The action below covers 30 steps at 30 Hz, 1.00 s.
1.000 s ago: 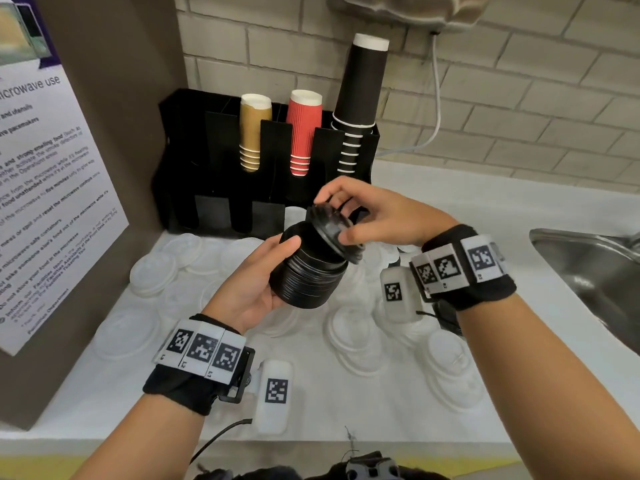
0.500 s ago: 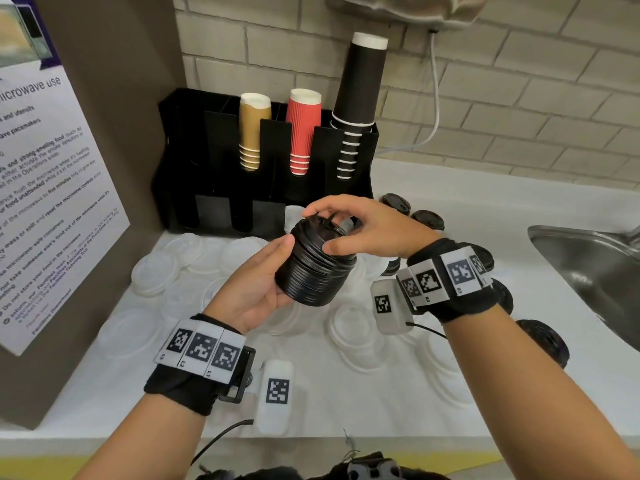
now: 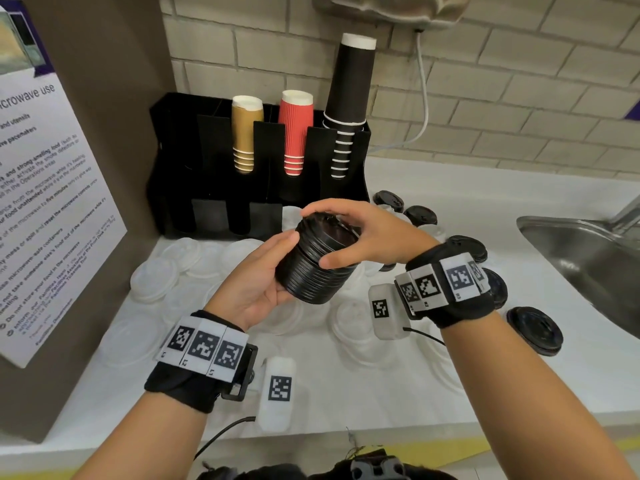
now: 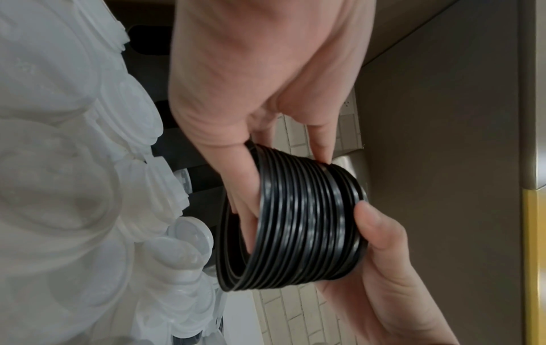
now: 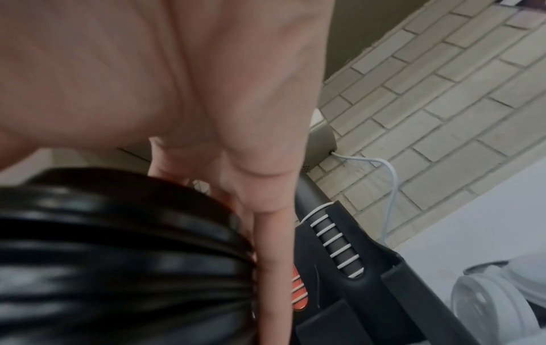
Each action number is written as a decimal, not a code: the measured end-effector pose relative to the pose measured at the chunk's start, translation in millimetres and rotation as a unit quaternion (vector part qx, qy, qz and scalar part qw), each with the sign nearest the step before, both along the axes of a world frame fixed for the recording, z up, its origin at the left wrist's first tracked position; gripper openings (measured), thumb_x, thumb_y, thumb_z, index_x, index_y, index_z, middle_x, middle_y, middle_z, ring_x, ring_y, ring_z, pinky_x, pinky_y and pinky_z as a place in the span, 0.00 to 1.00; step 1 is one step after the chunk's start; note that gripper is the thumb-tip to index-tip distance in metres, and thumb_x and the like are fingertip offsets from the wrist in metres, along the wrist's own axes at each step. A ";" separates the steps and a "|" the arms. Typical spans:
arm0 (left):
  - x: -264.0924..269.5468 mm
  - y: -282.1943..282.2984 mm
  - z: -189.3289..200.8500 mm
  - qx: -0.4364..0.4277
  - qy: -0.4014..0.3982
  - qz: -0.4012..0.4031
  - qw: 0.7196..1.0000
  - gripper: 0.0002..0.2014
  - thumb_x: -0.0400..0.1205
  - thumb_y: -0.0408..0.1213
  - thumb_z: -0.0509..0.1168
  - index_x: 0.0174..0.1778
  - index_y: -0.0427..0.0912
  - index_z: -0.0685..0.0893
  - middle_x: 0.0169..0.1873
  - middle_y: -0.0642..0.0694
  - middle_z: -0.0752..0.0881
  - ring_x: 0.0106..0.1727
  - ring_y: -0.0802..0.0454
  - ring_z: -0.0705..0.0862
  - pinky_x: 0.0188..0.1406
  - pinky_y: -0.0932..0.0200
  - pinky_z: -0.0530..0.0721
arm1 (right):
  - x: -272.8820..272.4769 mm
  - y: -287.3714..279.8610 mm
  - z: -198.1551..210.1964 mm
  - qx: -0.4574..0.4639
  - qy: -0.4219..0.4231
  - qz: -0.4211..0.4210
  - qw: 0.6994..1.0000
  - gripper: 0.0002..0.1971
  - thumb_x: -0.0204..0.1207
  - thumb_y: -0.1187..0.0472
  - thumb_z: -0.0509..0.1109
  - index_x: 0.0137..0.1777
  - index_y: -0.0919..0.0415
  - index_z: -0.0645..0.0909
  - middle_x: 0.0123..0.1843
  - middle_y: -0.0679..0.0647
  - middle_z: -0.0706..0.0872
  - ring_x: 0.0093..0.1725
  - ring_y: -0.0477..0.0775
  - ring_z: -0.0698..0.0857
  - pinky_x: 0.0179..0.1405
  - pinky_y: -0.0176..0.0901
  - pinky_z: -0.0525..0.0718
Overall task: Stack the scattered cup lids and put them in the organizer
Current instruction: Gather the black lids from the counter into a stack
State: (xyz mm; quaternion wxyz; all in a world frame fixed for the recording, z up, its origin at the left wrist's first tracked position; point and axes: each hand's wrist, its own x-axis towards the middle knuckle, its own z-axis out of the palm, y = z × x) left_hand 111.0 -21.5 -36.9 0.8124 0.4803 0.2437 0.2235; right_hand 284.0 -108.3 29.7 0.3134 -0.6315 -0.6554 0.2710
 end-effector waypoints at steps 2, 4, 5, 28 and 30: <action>-0.8 1.0 -0.2 0.009 0.004 0.002 1.000 0.16 0.85 0.47 0.61 0.69 0.50 0.82 0.59 0.45 0.89 0.58 0.48 0.89 0.43 0.54 0.90 | 0.3 0.1 1.3 -0.005 -0.021 0.002 1.000 0.32 0.67 0.60 0.82 0.72 0.48 0.77 0.66 0.41 0.81 0.67 0.39 0.79 0.66 0.38 0.80; -1.1 2.4 -1.0 0.011 0.006 0.005 1.000 0.17 0.86 0.47 0.61 0.69 0.51 0.81 0.60 0.45 0.89 0.59 0.48 0.89 0.45 0.54 0.90 | 0.7 0.4 2.9 -0.010 -0.026 0.003 1.000 0.32 0.67 0.60 0.82 0.72 0.48 0.76 0.66 0.41 0.81 0.67 0.39 0.79 0.67 0.38 0.80; -1.3 2.8 -1.1 0.009 0.006 0.004 1.000 0.16 0.86 0.47 0.61 0.69 0.51 0.82 0.61 0.45 0.88 0.59 0.48 0.89 0.46 0.54 0.90 | 0.6 0.6 3.6 -0.014 -0.022 0.004 1.000 0.33 0.68 0.60 0.82 0.73 0.47 0.76 0.67 0.42 0.81 0.67 0.39 0.79 0.67 0.38 0.80; 28.5 -9.1 4.6 -0.082 -0.076 0.059 0.992 0.28 0.70 0.51 0.72 0.65 0.44 0.83 0.57 0.42 0.90 0.57 0.42 0.90 0.43 0.48 0.90 | 88.8 -68.0 17.1 -0.187 -0.253 -0.148 0.938 0.16 0.79 0.61 0.69 0.67 0.51 0.80 0.62 0.49 0.83 0.54 0.46 0.80 0.54 0.34 0.73; 33.4 -12.7 6.4 -0.079 -0.079 0.062 0.992 0.29 0.69 0.51 0.72 0.66 0.43 0.83 0.56 0.42 0.91 0.55 0.43 0.90 0.41 0.49 0.90 | 99.9 -74.7 4.8 -0.329 -0.318 -0.095 0.884 0.26 0.74 0.62 0.74 0.72 0.47 0.74 0.68 0.50 0.77 0.63 0.51 0.78 0.62 0.43 0.77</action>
